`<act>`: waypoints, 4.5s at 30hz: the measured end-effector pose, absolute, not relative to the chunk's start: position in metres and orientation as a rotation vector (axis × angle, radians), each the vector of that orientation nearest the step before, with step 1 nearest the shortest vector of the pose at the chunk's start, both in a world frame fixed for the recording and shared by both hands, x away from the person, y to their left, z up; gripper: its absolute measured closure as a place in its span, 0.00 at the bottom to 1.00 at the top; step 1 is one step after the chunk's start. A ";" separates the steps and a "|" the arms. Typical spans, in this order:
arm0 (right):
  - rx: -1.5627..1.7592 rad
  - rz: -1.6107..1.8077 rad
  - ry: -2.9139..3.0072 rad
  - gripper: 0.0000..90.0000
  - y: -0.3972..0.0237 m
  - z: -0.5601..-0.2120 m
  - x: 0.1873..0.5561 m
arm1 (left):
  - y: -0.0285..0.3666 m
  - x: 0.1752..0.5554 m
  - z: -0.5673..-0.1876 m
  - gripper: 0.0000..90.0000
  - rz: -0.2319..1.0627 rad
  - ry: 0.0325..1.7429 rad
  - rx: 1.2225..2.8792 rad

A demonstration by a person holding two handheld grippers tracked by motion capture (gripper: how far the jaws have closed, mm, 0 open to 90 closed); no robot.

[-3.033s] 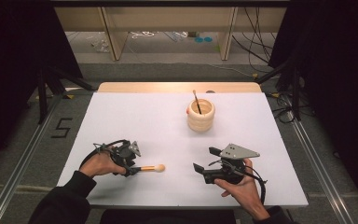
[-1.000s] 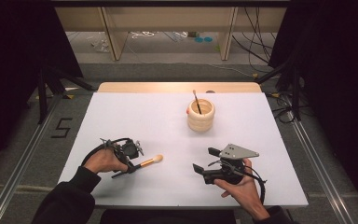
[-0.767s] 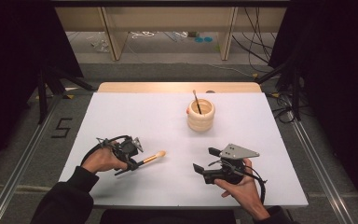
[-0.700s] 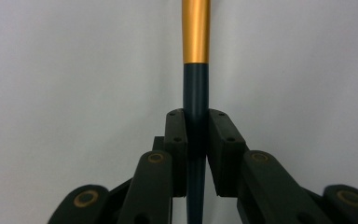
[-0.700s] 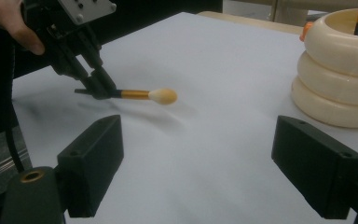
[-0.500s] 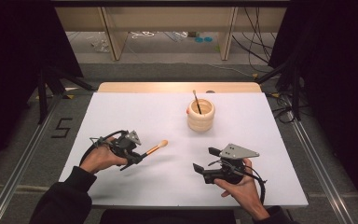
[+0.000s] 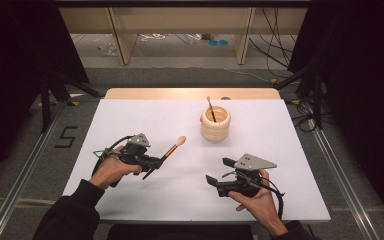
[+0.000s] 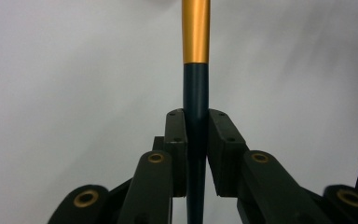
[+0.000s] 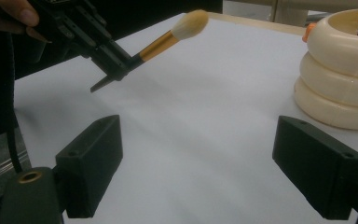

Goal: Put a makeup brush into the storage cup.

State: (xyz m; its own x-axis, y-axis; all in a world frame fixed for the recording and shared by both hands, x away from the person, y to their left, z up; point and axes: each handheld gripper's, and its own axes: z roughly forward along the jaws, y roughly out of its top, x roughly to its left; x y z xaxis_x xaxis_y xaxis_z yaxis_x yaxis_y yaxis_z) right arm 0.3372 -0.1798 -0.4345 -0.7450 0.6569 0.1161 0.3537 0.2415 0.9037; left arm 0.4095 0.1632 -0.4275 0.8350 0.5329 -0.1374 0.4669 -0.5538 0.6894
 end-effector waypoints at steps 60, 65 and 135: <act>1.040 1.949 2.123 0.63 -0.119 -0.433 0.384 | 0.119 0.383 -0.416 0.87 0.071 0.687 1.965; 1.041 1.954 2.133 0.69 -0.117 -0.435 0.384 | 0.118 0.381 -0.417 0.87 0.077 0.694 1.958; 0.903 1.783 2.091 0.86 -0.145 -0.408 0.402 | 0.164 0.334 -0.430 0.31 0.336 0.757 1.941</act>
